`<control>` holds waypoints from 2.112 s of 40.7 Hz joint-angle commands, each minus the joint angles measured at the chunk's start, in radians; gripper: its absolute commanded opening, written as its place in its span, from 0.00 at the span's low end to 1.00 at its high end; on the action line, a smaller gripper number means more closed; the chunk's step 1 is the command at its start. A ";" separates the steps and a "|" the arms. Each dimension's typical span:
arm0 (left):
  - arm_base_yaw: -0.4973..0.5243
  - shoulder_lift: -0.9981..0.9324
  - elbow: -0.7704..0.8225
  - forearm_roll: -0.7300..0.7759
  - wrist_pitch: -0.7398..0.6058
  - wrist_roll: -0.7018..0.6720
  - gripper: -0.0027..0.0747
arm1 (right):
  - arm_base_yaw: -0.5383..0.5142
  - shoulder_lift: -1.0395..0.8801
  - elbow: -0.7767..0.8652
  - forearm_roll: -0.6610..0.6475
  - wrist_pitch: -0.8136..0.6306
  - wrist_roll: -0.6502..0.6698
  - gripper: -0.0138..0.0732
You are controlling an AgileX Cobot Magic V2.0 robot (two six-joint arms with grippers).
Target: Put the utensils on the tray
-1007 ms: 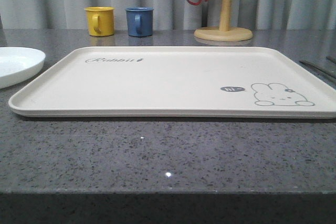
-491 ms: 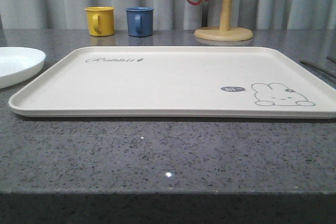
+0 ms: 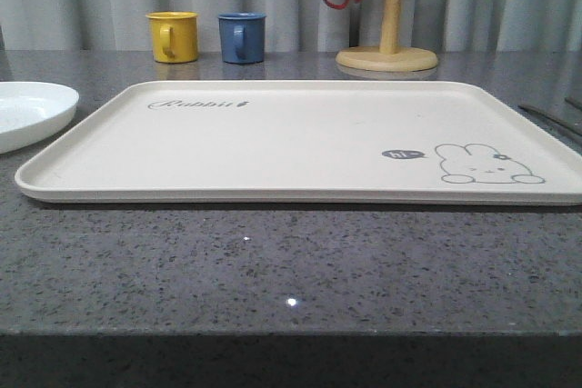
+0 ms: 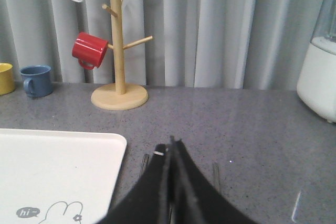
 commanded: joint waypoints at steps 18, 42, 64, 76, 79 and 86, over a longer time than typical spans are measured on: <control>0.001 0.280 -0.093 -0.002 0.109 -0.008 0.01 | -0.003 0.345 -0.097 0.000 0.123 0.000 0.08; 0.001 0.444 -0.144 0.031 0.256 -0.010 0.71 | -0.003 0.374 -0.097 0.000 0.126 0.000 0.59; 0.410 1.049 -0.441 -0.478 0.428 0.405 0.71 | -0.003 0.374 -0.097 0.000 0.126 0.000 0.59; 0.442 1.234 -0.511 -0.586 0.400 0.463 0.71 | -0.003 0.374 -0.097 0.000 0.126 0.000 0.59; 0.442 1.261 -0.516 -0.593 0.400 0.463 0.71 | -0.003 0.374 -0.097 0.000 0.126 0.000 0.59; 0.442 1.299 -0.516 -0.598 0.393 0.463 0.69 | -0.003 0.374 -0.097 0.000 0.126 0.000 0.59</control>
